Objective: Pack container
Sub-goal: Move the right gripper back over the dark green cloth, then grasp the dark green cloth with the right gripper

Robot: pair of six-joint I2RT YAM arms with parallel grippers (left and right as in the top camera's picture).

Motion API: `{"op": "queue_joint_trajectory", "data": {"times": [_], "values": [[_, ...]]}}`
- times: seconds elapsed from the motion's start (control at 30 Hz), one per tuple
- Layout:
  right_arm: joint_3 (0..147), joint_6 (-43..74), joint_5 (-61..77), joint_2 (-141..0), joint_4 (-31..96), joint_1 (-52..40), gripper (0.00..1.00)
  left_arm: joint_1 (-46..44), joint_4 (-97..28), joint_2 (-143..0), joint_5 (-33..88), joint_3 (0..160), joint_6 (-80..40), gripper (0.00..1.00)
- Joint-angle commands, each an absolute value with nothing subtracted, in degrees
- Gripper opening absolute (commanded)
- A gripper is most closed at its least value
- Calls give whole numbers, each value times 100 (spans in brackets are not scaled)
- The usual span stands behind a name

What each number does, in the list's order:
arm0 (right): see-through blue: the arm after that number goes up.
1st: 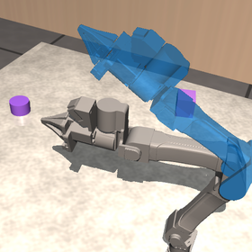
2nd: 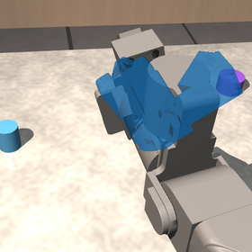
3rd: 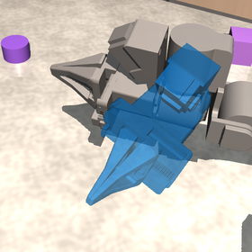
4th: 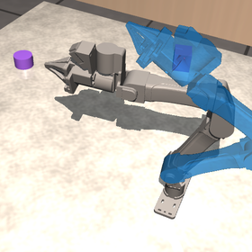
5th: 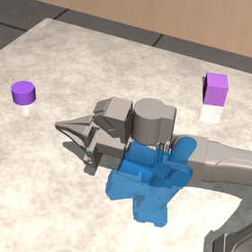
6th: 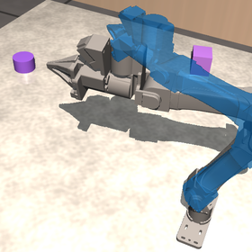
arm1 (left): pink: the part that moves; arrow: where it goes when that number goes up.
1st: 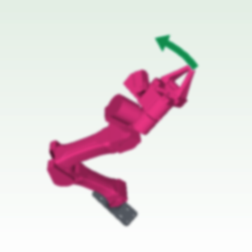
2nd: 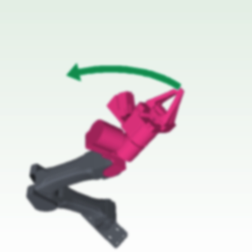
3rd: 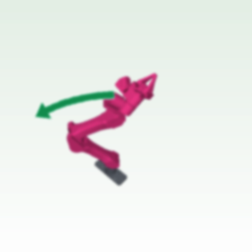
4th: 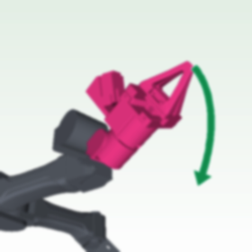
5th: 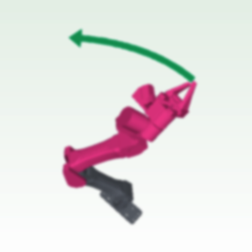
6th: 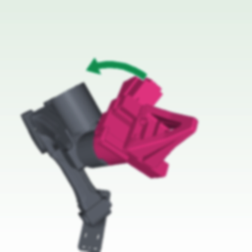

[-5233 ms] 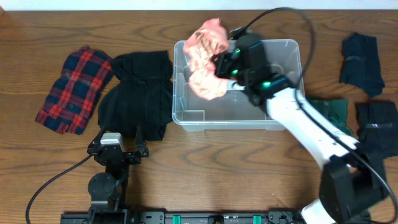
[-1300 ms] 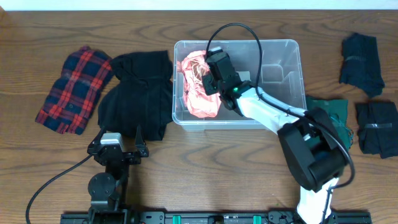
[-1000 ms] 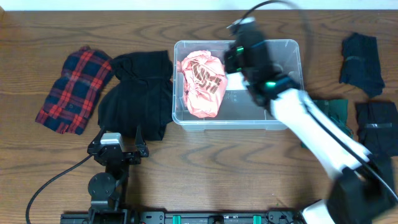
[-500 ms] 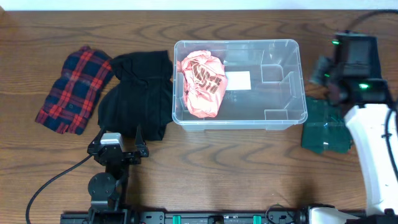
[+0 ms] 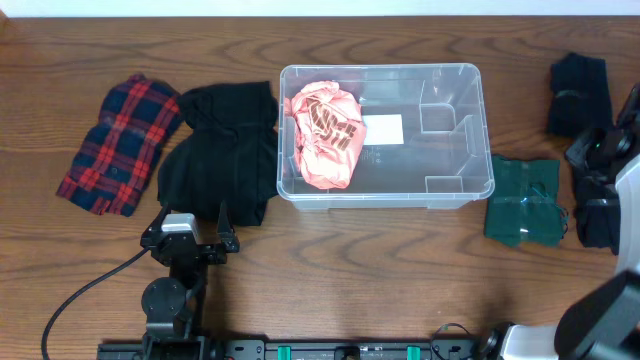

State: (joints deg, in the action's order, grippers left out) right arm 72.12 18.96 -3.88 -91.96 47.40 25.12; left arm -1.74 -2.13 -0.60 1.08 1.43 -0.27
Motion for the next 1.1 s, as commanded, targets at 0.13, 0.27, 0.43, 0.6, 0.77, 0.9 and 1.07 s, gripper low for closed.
{"op": "queue_joint_trajectory", "data": {"times": [0.13,0.27,0.43,0.6,0.77,0.9,1.07], "values": [[7137,1398,-126,-9867,4932,2569,10,-207,-403,-34,-30,23,-119,98],[7137,869,-126,-10086,4906,2672,16,-207,-403,-34,-30,23,-119,98],[7137,869,-67,-10127,4895,2827,38,-207,-403,-34,-30,23,-119,98],[7137,1024,49,-10127,5175,2897,56,-207,-403,-34,-30,23,-119,98],[7133,952,189,-10127,5417,2906,99,-207,-403,-34,-30,23,-119,98],[7074,757,639,-10127,5682,2928,99,-207,-403,-34,-30,23,-119,98],[6654,766,714,-10127,5393,2936,97,-207,-403,-34,-30,23,-119,98]]}}
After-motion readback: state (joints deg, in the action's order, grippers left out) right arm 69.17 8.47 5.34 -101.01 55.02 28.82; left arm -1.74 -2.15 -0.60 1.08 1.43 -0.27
